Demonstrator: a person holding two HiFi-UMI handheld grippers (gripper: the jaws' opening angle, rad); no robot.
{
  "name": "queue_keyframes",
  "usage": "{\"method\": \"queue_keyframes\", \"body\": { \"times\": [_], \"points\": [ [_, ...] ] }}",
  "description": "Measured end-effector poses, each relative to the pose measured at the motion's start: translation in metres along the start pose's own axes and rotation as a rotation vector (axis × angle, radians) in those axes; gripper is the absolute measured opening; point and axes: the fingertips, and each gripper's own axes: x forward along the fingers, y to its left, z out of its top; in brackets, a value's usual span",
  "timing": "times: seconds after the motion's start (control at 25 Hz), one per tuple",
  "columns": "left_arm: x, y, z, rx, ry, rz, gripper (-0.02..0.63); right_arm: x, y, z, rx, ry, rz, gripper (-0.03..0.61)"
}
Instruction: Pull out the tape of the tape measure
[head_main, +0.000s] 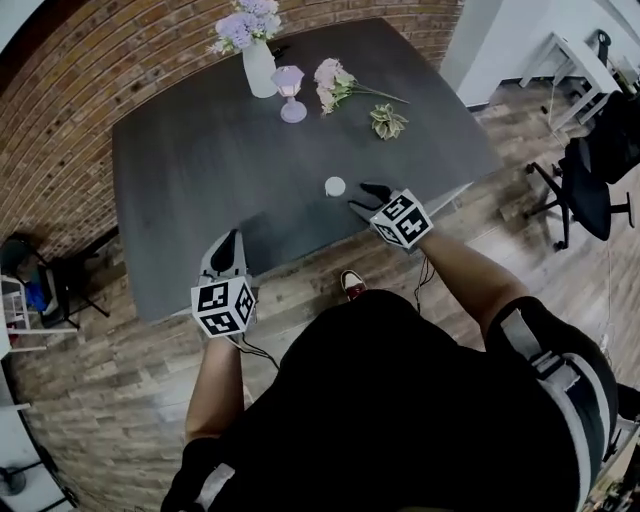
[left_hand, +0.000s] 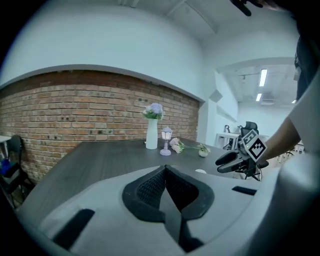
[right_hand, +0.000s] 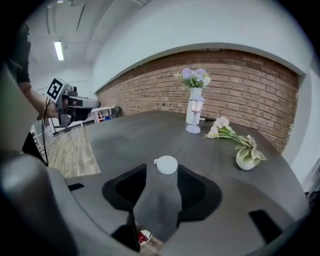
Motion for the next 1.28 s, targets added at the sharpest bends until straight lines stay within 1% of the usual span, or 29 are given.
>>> {"method": "queue_keyframes", "body": {
  "times": [0.08, 0.16, 0.32, 0.52, 0.64, 0.72, 0.84, 0.92, 1.0, 1.12, 1.28],
  "points": [
    [0.016, 0.001, -0.003, -0.007, 0.028, 0.025, 0.008, 0.023, -0.005, -0.001, -0.034, 0.039, 0.067, 0.197],
    [0.029, -0.006, -0.010, -0.014, 0.068, 0.032, 0.008, 0.041, -0.005, -0.002, -0.064, 0.069, 0.140, 0.213],
    [0.055, -0.028, -0.015, -0.014, 0.125, 0.016, 0.008, 0.064, -0.009, 0.001, -0.103, 0.078, 0.223, 0.229],
    [0.072, -0.039, -0.008, -0.013, 0.139, 0.018, 0.008, 0.082, -0.005, -0.001, -0.171, 0.111, 0.328, 0.230],
    [0.079, -0.035, -0.005, -0.015, 0.138, 0.011, 0.008, 0.087, -0.003, -0.004, -0.193, 0.140, 0.358, 0.231],
    [0.084, -0.031, -0.005, -0.007, 0.143, -0.005, 0.008, 0.089, -0.004, -0.005, -0.199, 0.154, 0.355, 0.216],
    [0.093, -0.023, -0.003, 0.004, 0.146, -0.030, 0.008, 0.088, -0.003, -0.005, -0.203, 0.162, 0.333, 0.213],
    [0.100, -0.022, 0.002, 0.023, 0.139, -0.059, 0.008, 0.084, -0.006, 0.002, -0.183, 0.136, 0.297, 0.213],
    [0.109, -0.025, 0.008, 0.046, 0.127, -0.095, 0.008, 0.078, -0.015, 0.021, -0.121, 0.077, 0.242, 0.213],
    [0.121, -0.033, 0.021, 0.073, 0.095, -0.150, 0.008, 0.063, -0.031, 0.067, -0.020, -0.045, 0.164, 0.213],
    [0.131, -0.052, 0.060, 0.104, -0.004, -0.228, 0.008, 0.032, -0.038, 0.128, 0.049, -0.196, 0.111, 0.212]
  ]
}}
